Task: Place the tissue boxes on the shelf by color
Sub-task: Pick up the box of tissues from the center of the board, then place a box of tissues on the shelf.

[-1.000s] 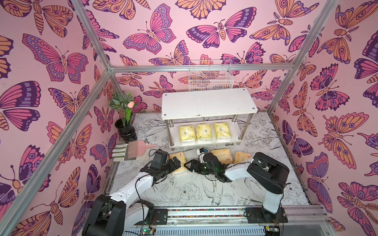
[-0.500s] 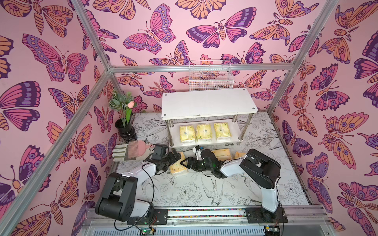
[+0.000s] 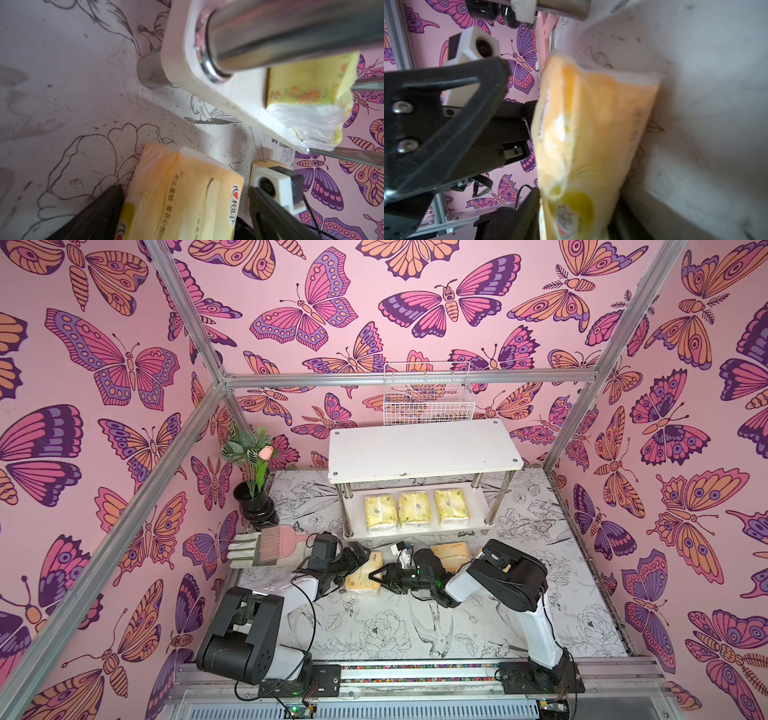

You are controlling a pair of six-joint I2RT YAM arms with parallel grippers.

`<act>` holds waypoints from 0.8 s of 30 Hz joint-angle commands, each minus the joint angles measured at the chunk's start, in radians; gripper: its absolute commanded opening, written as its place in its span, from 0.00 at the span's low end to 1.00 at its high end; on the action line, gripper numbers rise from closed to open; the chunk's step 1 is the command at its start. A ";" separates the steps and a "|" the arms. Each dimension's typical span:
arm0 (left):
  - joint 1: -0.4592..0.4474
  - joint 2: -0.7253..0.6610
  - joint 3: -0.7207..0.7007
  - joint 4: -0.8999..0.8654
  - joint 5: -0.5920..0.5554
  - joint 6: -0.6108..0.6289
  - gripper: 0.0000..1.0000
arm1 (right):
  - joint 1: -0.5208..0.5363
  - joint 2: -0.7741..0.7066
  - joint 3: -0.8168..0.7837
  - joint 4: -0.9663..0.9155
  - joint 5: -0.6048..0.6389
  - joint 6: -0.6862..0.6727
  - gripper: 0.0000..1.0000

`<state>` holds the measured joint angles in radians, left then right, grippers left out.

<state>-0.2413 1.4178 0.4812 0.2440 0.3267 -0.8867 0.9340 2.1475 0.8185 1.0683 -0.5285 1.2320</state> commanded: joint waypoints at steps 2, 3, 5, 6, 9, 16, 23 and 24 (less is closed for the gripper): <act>-0.014 -0.032 -0.058 -0.103 0.039 -0.021 1.00 | -0.011 -0.030 -0.015 0.002 -0.040 0.001 0.31; -0.013 -0.056 -0.061 -0.104 0.043 -0.023 1.00 | -0.015 -0.046 -0.020 0.001 -0.048 0.003 0.26; -0.014 -0.113 -0.062 -0.123 0.044 -0.032 1.00 | -0.019 -0.081 -0.035 0.003 -0.060 0.004 0.18; -0.013 -0.154 -0.057 -0.149 0.041 -0.035 1.00 | -0.022 -0.105 -0.044 0.000 -0.067 0.001 0.15; -0.016 -0.300 -0.012 -0.292 0.010 -0.024 1.00 | -0.031 -0.210 -0.080 -0.047 -0.091 -0.016 0.12; -0.017 -0.575 0.217 -0.724 -0.154 0.106 1.00 | -0.035 -0.544 -0.103 -0.463 -0.135 -0.171 0.09; -0.014 -0.611 0.502 -0.965 -0.232 0.254 1.00 | -0.063 -0.792 0.090 -0.944 -0.175 -0.329 0.08; -0.012 -0.602 0.545 -0.981 -0.236 0.271 1.00 | -0.072 -0.806 0.124 -0.980 -0.183 -0.336 0.08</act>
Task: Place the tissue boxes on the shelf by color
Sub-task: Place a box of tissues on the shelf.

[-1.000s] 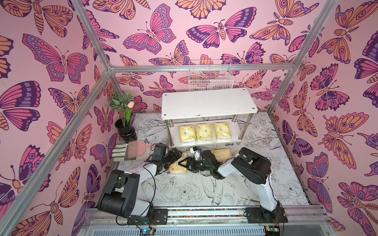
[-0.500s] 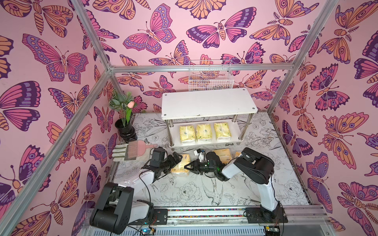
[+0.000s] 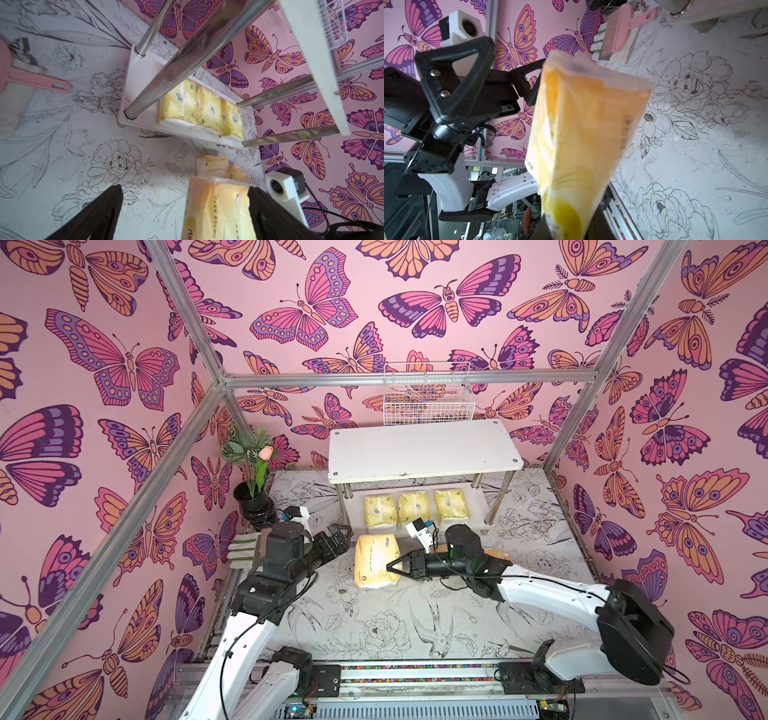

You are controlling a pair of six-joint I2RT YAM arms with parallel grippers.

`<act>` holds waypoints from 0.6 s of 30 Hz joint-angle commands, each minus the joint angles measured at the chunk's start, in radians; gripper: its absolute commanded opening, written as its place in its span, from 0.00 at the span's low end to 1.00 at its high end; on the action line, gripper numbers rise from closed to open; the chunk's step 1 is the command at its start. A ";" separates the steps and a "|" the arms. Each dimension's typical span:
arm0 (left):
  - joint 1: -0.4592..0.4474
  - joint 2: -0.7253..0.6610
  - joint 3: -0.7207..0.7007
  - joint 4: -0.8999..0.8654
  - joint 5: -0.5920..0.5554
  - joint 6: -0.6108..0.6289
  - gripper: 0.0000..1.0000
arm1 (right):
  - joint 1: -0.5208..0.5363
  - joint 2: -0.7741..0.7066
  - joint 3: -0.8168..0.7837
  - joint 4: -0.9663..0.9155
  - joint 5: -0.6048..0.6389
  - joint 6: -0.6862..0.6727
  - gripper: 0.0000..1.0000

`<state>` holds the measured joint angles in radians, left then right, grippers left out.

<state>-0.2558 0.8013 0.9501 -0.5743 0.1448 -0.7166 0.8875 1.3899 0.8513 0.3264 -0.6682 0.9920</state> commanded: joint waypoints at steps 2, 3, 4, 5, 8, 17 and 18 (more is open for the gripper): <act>0.006 0.039 0.163 -0.182 -0.060 0.132 1.00 | -0.042 -0.068 0.154 -0.291 -0.056 -0.107 0.08; 0.008 0.056 0.208 -0.192 -0.060 0.148 1.00 | -0.053 -0.077 0.196 -0.318 -0.057 -0.114 0.08; 0.011 0.073 0.242 -0.198 -0.060 0.162 1.00 | -0.064 -0.078 0.232 -0.347 -0.061 -0.122 0.08; 0.013 0.096 0.287 -0.209 -0.060 0.177 1.00 | -0.078 -0.074 0.279 -0.374 -0.072 -0.128 0.08; 0.024 0.157 0.394 -0.226 -0.059 0.216 1.00 | -0.126 -0.036 0.434 -0.449 -0.097 -0.149 0.08; 0.046 0.255 0.524 -0.238 -0.021 0.256 1.00 | -0.243 0.241 0.904 -0.588 -0.081 -0.167 0.10; 0.046 0.258 0.529 -0.239 -0.018 0.256 1.00 | -0.254 0.281 0.943 -0.605 -0.075 -0.166 0.10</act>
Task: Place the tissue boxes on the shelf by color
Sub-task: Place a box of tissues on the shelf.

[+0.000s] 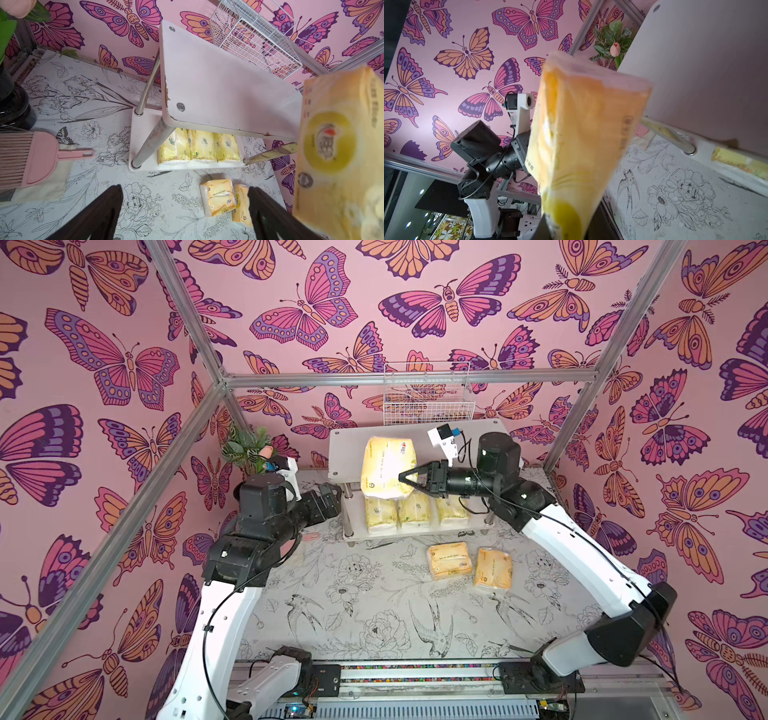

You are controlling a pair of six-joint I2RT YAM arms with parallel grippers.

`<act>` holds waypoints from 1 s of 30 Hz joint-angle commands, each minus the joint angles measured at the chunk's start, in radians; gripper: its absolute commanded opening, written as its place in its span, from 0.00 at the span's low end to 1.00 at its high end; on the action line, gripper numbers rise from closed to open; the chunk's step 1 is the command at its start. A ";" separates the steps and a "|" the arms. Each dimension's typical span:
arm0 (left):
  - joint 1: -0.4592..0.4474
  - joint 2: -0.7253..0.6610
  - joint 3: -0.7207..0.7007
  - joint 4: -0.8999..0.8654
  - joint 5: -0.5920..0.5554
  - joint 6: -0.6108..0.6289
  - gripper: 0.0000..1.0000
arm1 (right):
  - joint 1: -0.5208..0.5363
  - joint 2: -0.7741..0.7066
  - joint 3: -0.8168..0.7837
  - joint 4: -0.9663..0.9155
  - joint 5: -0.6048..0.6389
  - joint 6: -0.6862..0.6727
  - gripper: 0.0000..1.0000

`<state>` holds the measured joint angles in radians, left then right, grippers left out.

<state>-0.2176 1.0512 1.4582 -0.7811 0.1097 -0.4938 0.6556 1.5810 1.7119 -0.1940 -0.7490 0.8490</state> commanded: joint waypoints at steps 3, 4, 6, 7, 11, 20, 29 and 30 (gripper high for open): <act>0.009 0.009 0.019 -0.031 0.022 0.029 1.00 | -0.037 0.193 0.208 -0.115 0.018 -0.022 0.12; 0.008 0.007 0.016 -0.032 0.022 0.026 1.00 | -0.042 0.222 0.245 -0.130 0.023 -0.020 0.12; 0.009 0.002 0.010 -0.031 0.027 0.022 1.00 | -0.049 0.286 0.304 -0.146 0.027 -0.018 0.13; 0.009 -0.001 0.006 -0.030 0.027 0.021 1.00 | -0.051 0.311 0.335 -0.155 0.030 -0.018 0.13; 0.009 -0.016 -0.010 -0.032 0.030 0.015 1.00 | -0.053 0.403 0.455 -0.207 0.028 -0.018 0.14; 0.009 -0.033 -0.041 -0.029 0.045 0.000 1.00 | -0.076 0.405 0.515 -0.293 0.141 -0.074 0.69; 0.009 -0.049 -0.068 -0.028 0.051 0.000 1.00 | -0.079 0.257 0.412 -0.411 0.353 -0.249 0.75; 0.009 -0.051 -0.070 -0.028 0.052 -0.003 1.00 | -0.079 0.241 0.390 -0.400 0.352 -0.247 0.75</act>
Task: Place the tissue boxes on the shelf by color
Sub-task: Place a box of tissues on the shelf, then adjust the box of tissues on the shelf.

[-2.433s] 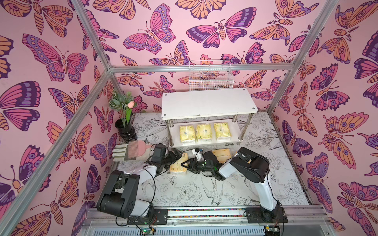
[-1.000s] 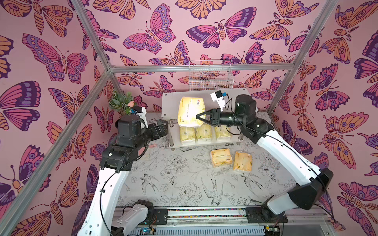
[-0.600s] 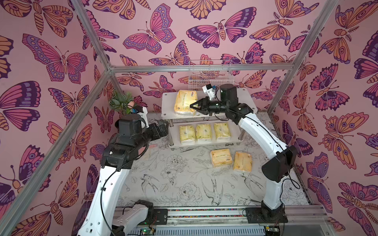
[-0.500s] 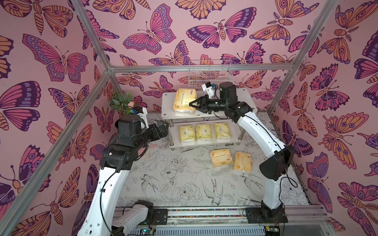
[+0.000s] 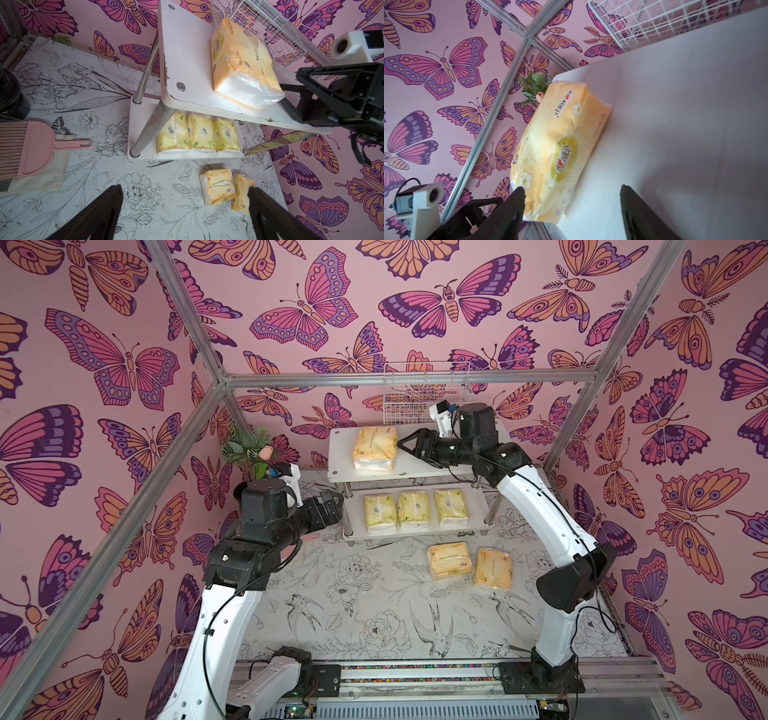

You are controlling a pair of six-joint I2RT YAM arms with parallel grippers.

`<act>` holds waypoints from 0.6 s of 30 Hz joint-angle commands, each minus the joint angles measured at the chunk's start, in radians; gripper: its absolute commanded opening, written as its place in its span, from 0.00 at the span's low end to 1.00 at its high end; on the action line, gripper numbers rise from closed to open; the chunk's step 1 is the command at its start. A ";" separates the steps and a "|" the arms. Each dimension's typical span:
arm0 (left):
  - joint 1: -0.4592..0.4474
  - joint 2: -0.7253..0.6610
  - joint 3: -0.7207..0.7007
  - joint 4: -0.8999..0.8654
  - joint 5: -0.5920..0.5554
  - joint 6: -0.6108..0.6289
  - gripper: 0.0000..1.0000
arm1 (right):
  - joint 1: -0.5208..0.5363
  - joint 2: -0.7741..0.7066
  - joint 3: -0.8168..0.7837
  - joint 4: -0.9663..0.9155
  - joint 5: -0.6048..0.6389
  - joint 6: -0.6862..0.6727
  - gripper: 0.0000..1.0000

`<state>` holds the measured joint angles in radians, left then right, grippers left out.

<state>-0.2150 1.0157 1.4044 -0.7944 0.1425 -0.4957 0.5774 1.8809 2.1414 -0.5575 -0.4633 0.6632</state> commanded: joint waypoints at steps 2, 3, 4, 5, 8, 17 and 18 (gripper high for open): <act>0.006 -0.014 -0.018 -0.012 0.023 -0.002 1.00 | 0.010 -0.090 -0.076 -0.015 0.051 -0.054 0.75; 0.006 -0.014 -0.019 -0.011 0.025 -0.002 1.00 | 0.019 -0.098 -0.084 -0.012 0.051 -0.054 0.75; 0.006 -0.013 -0.021 -0.011 0.026 -0.004 1.00 | 0.034 -0.106 -0.094 -0.010 0.049 -0.058 0.75; 0.006 -0.012 -0.022 -0.010 0.026 -0.005 1.00 | 0.048 -0.110 -0.095 -0.009 0.048 -0.060 0.75; 0.006 -0.012 -0.027 -0.005 0.026 -0.007 1.00 | 0.086 -0.112 -0.095 -0.002 0.043 -0.056 0.75; 0.006 -0.017 -0.039 -0.006 0.020 -0.012 1.00 | 0.150 -0.056 -0.069 0.076 -0.013 0.026 0.75; 0.006 -0.019 -0.041 -0.005 0.021 -0.014 1.00 | 0.153 -0.046 -0.064 0.083 -0.018 0.034 0.75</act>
<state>-0.2150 1.0115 1.3796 -0.7937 0.1574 -0.5056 0.7208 1.7985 2.0552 -0.5175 -0.4580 0.6628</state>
